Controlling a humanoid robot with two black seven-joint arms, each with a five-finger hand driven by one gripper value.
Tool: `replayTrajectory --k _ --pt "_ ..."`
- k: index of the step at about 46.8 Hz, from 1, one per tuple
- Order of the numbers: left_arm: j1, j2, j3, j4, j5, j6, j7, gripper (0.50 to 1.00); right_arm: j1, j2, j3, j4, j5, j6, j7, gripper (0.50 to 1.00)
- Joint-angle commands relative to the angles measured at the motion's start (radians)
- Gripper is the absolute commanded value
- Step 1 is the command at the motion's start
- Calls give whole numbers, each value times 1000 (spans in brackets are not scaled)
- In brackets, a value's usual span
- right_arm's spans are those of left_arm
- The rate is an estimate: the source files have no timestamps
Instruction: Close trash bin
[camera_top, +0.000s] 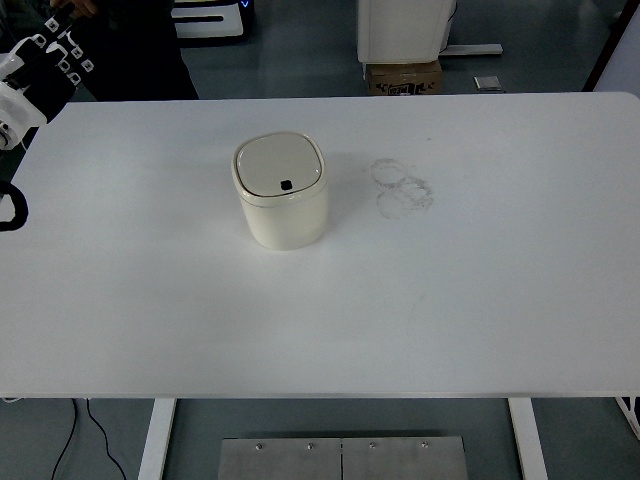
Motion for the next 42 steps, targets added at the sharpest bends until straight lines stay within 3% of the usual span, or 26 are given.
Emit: replayTrajectory --k 1,13,19,27,42 --pt "40 -1 -21 20 -21 -8 -1 1000 0 0 0 1 0 0 0 991" --pt "122 -2 -39 98 -154 -149 -1 1000 0 0 0 1 0 0 0 991" --pt "158 -20 -42 104 -162 -157 -10 1000 0 0 0 1 0 0 0 991" --pt "201 -28 -52 117 -171 -180 -68 1000 0 0 0 1 0 0 0 991" --pt "218 -31 -52 117 -160 -172 -71 1000 0 0 0 1 0 0 0 991"
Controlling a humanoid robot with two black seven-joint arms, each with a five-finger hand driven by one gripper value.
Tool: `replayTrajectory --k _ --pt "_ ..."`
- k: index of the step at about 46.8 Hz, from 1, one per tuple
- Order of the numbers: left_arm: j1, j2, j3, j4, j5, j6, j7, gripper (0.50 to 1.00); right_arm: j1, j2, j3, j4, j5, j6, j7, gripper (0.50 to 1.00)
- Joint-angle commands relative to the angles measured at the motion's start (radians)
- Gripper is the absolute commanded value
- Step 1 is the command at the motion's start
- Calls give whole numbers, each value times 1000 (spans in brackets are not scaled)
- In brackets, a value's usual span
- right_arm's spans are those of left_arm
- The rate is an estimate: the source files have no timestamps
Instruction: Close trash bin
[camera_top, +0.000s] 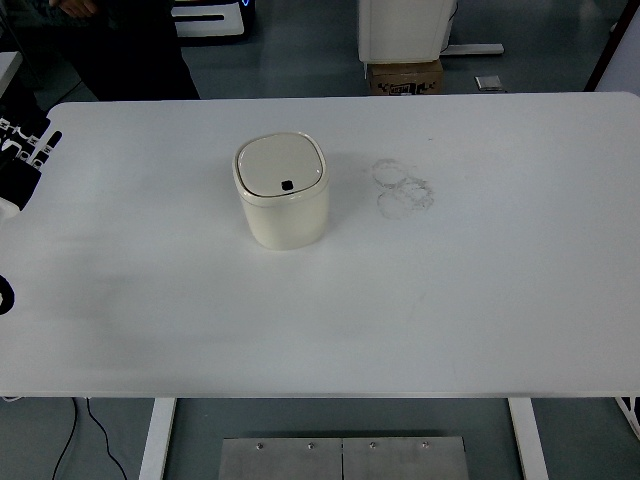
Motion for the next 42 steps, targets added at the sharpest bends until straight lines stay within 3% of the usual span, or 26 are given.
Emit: replayTrajectory --k 1,9,42 --pt "7 1 1 0 6 5 2 1000 0 0 0 -1 0 0 0 991" --pt "20 1 6 0 16 30 3 1000 0 0 0 1 0 0 0 991" --pt "29 -1 4 -2 14 30 2 1000 1 0 -3 2 -15 0 -3 991"
